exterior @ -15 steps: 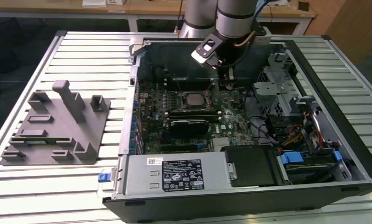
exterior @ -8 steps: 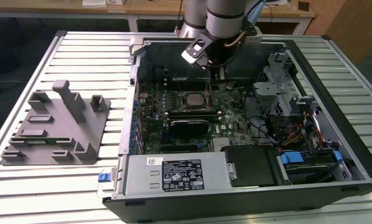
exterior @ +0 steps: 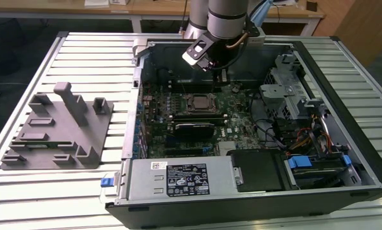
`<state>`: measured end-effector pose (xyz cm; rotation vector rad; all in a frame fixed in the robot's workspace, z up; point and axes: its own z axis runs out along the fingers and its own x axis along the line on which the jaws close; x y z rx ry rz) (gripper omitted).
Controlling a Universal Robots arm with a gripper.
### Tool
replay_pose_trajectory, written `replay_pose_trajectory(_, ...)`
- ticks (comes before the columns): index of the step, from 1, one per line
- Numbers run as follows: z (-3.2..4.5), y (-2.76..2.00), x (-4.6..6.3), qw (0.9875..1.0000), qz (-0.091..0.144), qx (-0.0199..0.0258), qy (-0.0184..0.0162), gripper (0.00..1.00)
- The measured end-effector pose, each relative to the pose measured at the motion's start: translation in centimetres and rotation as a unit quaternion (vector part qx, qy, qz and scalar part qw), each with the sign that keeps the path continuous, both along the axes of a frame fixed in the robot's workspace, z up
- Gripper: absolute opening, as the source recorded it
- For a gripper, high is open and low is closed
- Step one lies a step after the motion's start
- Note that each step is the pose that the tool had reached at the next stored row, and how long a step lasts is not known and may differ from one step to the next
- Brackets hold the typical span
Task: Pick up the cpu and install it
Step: 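Close the cpu cover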
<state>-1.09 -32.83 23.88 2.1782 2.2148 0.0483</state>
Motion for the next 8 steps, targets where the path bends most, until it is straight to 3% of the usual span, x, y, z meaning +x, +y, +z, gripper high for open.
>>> replay_pose_trajectory(1, -0.03, 0.0, 0.01, 1.0, 0.0, 0.0002, 0.0017, 0.11)
replay_pose_trajectory(3, -0.08, 0.0, 0.03, 0.9999, 0.0, -0.0003, 0.0146, 0.11)
replay_pose_trajectory(8, -0.08, 0.0, 0.03, 0.9998, 0.0, -0.0005, 0.0187, 0.11)
